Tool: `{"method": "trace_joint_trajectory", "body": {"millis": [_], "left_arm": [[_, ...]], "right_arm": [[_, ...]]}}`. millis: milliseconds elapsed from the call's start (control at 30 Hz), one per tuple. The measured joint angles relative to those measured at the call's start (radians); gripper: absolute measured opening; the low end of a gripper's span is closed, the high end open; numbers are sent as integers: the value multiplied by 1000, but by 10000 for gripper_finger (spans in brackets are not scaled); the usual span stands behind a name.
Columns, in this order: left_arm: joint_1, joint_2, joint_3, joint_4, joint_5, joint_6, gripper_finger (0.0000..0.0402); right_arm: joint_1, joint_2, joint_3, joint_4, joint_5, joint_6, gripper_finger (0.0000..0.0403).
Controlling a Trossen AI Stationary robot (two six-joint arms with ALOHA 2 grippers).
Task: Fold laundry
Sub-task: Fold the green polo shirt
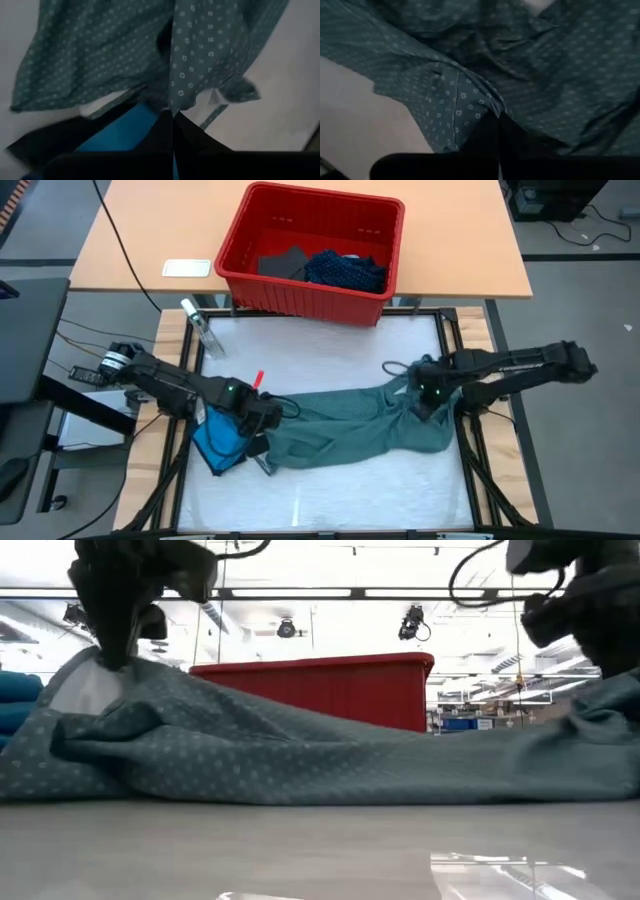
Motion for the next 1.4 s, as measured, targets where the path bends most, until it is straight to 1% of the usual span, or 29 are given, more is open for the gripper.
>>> {"method": "trace_joint_trajectory", "body": {"millis": [167, 267, 367, 467, 600, 700, 767, 833, 900, 933, 1000, 1133, 1267, 1333, 1400], "left_arm": [[21, 0, 0, -57, -9, 16, 0], [45, 0, 0, -64, -53, 25, 0], [83, 2, 0, -62, -124, 31, 0], [138, 18, 0, -60, -155, 30, 8], [205, 26, -1, -64, -113, 29, 45], [229, 28, -1, -77, -106, 25, 84], [245, 28, -1, -107, -103, 12, 108], [256, 28, -1, -105, -91, 8, 127], [259, 28, -1, -67, -55, 8, 138], [253, 28, -1, -34, -32, 7, 141], [236, 28, -1, 56, -26, 4, 142], [218, 66, 0, 205, -40, 0, 143], [218, 164, 0, 229, -90, -27, 143], [218, 226, 0, 226, -95, -32, 143], [213, 284, 0, 223, -73, -53, 143]], "right_arm": [[-129, 7, 0, -16, 21, -76, 0], [-185, 7, 0, -8, 58, -93, 0], [-228, 11, 0, 32, 110, -120, 6], [-271, 37, 0, 76, 99, -175, 29], [-289, 59, 1, 77, 53, -162, 85], [-271, 42, 1, 78, 53, -70, 123], [-239, 30, 10, 82, 53, -5, 138], [-192, 27, 25, 109, 44, 48, 145], [-135, 31, 29, 157, 13, 84, 144], [-104, 38, 28, 188, -1, 97, 142], [-39, 56, 10, 255, -6, 133, 137], [45, 110, -57, 290, 66, 204, 124], [69, 169, -130, 294, 109, 240, 113], [60, 199, -157, 311, 157, 234, 106], [42, 231, -168, 333, 225, 191, 99]]}}
